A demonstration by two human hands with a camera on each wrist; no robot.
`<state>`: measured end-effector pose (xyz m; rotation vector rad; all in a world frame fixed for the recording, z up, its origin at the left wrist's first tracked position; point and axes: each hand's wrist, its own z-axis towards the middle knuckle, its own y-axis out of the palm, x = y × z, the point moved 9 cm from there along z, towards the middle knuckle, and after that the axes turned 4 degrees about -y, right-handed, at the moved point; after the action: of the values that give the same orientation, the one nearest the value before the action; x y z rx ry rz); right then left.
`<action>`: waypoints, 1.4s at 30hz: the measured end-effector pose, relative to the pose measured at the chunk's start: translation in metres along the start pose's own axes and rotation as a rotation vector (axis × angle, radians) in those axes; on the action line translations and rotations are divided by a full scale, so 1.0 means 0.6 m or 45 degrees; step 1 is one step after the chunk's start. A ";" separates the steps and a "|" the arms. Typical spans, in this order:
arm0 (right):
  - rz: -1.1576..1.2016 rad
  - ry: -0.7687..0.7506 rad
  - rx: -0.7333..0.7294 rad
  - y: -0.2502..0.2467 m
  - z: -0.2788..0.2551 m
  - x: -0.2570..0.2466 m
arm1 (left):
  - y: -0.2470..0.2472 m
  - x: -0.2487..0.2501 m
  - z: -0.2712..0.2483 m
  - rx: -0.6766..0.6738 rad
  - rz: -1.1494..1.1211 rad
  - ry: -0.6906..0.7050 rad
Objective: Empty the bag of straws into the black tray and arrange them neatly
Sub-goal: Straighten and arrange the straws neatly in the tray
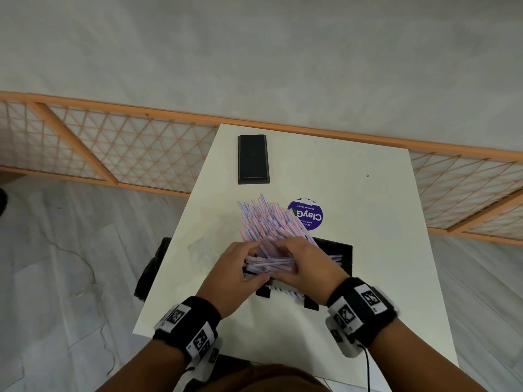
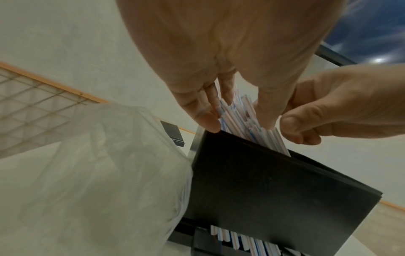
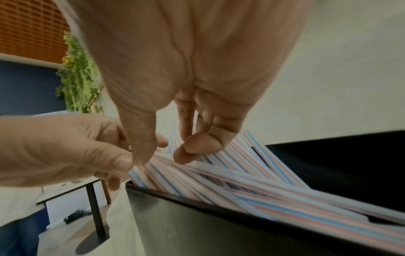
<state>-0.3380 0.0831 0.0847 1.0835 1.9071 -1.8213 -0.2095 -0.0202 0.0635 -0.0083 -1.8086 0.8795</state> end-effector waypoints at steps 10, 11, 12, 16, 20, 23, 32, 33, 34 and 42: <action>-0.431 0.032 -0.161 0.022 -0.061 0.052 | 0.025 0.069 -0.030 0.132 0.467 0.422; -0.437 0.040 -0.194 0.034 -0.060 0.055 | 0.034 0.068 -0.030 0.113 0.478 0.438; -0.418 0.050 -0.217 0.043 -0.058 0.056 | 0.042 0.066 -0.028 0.084 0.491 0.445; -0.401 0.081 -0.284 0.062 -0.038 0.059 | 0.062 0.044 -0.015 0.011 0.571 0.428; -0.455 0.147 -0.392 0.074 -0.024 0.072 | 0.060 0.032 -0.002 0.050 0.701 0.390; -0.452 0.222 -0.495 0.085 -0.021 0.084 | 0.058 0.029 0.006 0.038 0.761 0.330; -0.471 0.302 -0.585 0.093 0.013 0.093 | 0.064 0.026 0.014 0.026 0.732 0.367; -0.475 0.308 -0.595 0.095 0.012 0.095 | 0.064 0.025 0.013 0.018 0.733 0.362; -0.474 0.315 -0.602 0.097 0.009 0.098 | 0.064 0.024 0.012 0.010 0.733 0.353; -0.545 0.319 -0.619 0.098 0.013 0.100 | 0.060 0.027 0.013 -0.001 0.718 0.388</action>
<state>-0.3405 0.0895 0.0007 0.8041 2.7114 -1.3127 -0.2367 0.0083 0.0549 -0.6459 -1.5337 1.1941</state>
